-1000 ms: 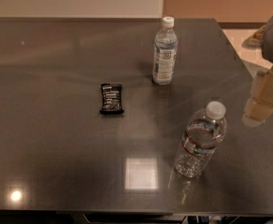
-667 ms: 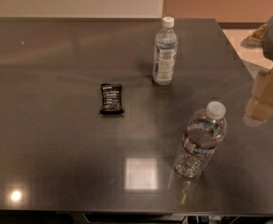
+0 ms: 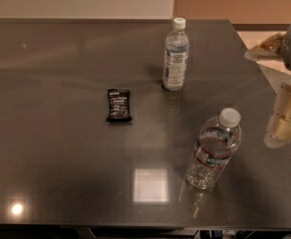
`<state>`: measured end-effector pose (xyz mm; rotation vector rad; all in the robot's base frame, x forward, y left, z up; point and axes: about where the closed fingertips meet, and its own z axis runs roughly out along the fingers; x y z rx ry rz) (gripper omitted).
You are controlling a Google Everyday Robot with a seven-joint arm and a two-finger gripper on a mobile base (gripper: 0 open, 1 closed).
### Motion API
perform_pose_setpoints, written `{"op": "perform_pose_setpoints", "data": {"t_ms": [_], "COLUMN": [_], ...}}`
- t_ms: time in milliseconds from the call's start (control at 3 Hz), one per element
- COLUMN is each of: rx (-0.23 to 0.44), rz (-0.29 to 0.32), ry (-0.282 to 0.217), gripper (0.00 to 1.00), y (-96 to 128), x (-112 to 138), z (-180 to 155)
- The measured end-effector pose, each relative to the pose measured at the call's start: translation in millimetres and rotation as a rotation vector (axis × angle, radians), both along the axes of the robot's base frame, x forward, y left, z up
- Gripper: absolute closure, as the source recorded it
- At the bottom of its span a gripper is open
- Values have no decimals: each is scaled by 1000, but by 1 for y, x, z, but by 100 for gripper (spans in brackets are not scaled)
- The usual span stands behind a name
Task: Pick water bottle
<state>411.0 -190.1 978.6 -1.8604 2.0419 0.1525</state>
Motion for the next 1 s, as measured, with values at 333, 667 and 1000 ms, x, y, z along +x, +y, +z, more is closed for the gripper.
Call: {"op": "perform_pose_setpoints", "data": {"t_ms": [333,667,1000], "rx": [70,121,155], "rz": [94,163,206], "ry": [29,56,76], "gripper": [0,0,0], "y": [21,41,52], "x": [-18,-32,-40], "z": [-9,-23,-32]}}
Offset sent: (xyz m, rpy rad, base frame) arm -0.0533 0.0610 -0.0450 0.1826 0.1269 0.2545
